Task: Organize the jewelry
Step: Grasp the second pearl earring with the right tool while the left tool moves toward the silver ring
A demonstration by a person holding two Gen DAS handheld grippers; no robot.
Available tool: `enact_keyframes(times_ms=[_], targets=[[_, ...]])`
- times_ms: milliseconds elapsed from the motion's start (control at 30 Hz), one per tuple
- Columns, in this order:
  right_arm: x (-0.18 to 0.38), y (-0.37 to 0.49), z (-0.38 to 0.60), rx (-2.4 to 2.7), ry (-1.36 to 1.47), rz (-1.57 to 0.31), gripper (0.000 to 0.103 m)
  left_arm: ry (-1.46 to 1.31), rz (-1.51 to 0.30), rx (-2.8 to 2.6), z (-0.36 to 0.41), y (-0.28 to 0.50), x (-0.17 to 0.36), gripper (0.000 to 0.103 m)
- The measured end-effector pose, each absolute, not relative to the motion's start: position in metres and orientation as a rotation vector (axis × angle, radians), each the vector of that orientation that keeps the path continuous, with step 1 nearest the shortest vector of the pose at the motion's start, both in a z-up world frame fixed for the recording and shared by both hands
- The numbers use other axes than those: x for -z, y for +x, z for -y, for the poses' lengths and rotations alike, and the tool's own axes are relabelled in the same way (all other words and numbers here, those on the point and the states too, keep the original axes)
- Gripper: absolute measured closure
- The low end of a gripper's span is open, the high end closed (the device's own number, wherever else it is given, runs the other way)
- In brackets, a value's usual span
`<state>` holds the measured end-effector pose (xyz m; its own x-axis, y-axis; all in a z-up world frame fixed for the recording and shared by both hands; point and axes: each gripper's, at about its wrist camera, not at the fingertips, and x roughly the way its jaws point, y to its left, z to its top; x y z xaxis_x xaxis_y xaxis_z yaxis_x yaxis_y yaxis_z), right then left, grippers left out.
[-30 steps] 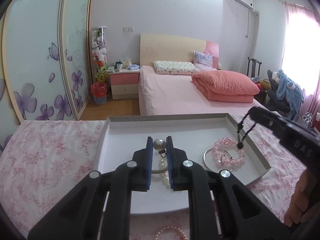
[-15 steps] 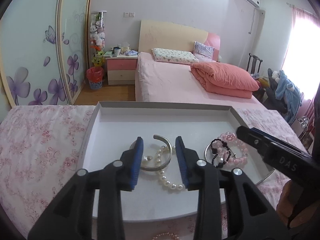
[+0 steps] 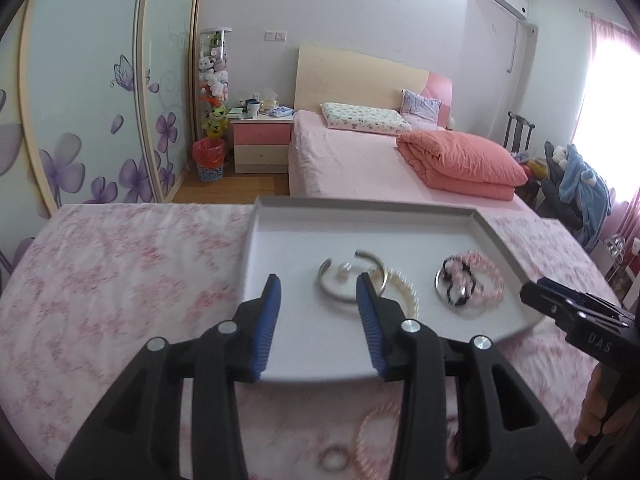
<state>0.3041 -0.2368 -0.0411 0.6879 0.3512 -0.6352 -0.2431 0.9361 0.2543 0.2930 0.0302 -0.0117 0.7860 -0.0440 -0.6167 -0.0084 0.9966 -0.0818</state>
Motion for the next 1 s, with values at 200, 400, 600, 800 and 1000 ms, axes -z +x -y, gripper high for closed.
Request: enact_keyframes(times_ms=[200,400,600,800,1000], targets=[[0.063,0.265,0.232,-0.405,0.051,-0.827,0.063,-0.040,-0.699,0.032,-0.040,0.252,0.023,0.054],[0.082,0.239,0.222,-0.448,-0.031,-0.877,0.073,0.000,-0.703,0.028,-0.045,0.218,0.035,0.045],[0.085,0.237,0.214,-0.450,-0.057,-0.882,0.073,0.041,-0.710,0.038,-0.038,0.204,0.041,0.039],[0.090,0.240,0.205,-0.427,-0.111,-0.879,0.085,0.086,-0.715,0.038,-0.028,0.200,0.047,0.038],[0.090,0.243,0.211,-0.384,-0.132,-0.874,0.089,0.102,-0.734,0.042,-0.023,0.202,0.053,0.038]])
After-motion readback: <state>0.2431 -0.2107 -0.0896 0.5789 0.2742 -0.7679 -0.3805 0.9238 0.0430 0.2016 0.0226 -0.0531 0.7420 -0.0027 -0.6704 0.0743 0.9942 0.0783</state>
